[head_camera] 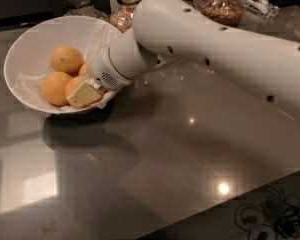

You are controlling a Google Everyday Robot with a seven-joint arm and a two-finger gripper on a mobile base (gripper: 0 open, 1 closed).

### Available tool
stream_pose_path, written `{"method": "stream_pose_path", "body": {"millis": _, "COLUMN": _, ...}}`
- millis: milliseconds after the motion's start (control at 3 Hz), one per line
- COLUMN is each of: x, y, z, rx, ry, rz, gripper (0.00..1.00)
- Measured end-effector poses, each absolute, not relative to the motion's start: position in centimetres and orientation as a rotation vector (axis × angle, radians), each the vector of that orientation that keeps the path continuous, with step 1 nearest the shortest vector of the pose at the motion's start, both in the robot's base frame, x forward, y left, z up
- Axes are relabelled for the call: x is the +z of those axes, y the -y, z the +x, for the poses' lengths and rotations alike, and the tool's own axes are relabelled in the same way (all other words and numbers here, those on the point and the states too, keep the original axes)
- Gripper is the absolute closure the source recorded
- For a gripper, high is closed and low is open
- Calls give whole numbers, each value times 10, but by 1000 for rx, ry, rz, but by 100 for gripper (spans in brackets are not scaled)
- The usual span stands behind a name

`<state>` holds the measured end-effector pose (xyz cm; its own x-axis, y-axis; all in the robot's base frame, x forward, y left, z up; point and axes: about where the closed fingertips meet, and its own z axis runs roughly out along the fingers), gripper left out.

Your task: Pick orange from white bowl

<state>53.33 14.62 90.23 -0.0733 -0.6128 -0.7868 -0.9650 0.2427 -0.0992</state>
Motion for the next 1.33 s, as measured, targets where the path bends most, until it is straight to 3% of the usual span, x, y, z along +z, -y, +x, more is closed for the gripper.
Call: {"method": "stream_pose_path", "body": {"millis": 1333, "x": 994, "y": -153, "z": 524, "rx": 548, "ry": -1493, "rz": -1605, "gripper": 100}}
